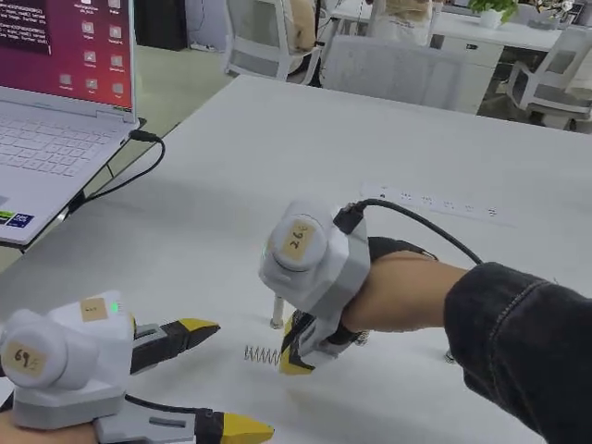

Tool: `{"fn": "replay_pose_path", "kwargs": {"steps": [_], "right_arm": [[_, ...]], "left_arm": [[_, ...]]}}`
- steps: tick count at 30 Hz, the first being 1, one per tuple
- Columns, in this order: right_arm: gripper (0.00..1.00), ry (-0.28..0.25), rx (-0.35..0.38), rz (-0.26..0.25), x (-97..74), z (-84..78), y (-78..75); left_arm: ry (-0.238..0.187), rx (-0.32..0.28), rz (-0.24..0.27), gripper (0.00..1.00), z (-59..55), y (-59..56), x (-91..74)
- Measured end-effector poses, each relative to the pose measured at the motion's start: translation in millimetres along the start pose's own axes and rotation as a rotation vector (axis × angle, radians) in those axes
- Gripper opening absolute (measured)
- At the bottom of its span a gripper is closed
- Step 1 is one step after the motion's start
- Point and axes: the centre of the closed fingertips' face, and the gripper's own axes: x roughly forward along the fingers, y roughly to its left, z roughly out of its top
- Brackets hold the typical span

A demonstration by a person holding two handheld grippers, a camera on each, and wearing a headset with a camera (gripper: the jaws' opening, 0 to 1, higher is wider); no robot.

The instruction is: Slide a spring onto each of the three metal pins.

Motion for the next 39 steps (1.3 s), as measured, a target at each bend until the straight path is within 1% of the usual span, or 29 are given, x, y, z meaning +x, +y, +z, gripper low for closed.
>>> {"fn": "replay_pose_path", "kwargs": {"steps": [9, 15, 21, 29, 34, 39], "right_arm": [[0.08, -0.021, -0.014, -0.010, -11.6, 3.4, 3.2], [0.08, -0.048, -0.021, -0.018, -22.4, 9.8, 5.2], [0.08, -0.067, -0.039, -0.027, -31.4, 15.3, 7.2], [0.08, -0.069, -0.079, -0.031, -37.8, 17.7, 10.9], [0.08, -0.065, -0.086, -0.033, -39.6, 16.7, 10.4], [0.08, -0.060, -0.095, -0.033, -40.2, 15.4, 10.9]], "left_arm": [[-0.004, 0.004, -0.006, 0.79, 2.3, -1.6, 1.4], [-0.006, 0.010, -0.005, 0.79, 3.8, -1.2, 1.2], [-0.012, 0.017, -0.006, 0.78, 8.0, -2.0, 1.3], [-0.017, 0.036, -0.014, 0.74, 13.1, -4.4, 1.5], [-0.027, 0.050, -0.016, 0.68, 18.6, -6.0, 0.5], [-0.045, 0.055, -0.018, 0.56, 24.5, -7.3, -0.8]]}}
